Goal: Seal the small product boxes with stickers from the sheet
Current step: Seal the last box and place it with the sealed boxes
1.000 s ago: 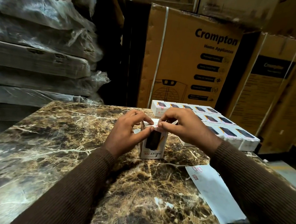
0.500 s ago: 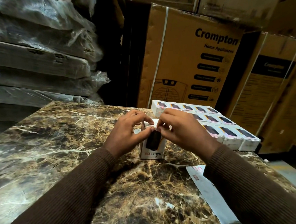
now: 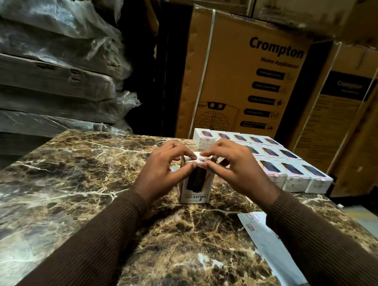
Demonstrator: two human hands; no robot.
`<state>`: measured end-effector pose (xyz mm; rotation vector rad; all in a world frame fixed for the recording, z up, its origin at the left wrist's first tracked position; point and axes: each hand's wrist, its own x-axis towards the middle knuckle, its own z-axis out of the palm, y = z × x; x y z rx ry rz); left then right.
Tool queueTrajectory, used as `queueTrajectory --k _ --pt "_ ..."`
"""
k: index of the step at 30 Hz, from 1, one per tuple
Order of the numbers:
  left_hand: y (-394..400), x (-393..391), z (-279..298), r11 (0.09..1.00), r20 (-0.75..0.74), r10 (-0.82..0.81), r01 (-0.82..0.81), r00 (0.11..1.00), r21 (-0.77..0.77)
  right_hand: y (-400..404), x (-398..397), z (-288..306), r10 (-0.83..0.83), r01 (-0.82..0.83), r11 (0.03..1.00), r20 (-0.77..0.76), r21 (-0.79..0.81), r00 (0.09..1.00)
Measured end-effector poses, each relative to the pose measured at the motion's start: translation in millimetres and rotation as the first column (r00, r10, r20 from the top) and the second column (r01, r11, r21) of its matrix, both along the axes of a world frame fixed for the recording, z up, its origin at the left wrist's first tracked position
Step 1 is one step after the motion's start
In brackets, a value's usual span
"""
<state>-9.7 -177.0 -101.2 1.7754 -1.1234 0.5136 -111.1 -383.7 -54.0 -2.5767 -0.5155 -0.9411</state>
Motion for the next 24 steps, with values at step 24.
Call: queueTrajectory --k 24 --pt "0.8 -9.5 -1.4 0.999 -0.004 0.011 -0.012 1.0 -0.039 4.1 -2.4 -14.0 0.015 0.02 0.948 -0.108 0.319 0.994"
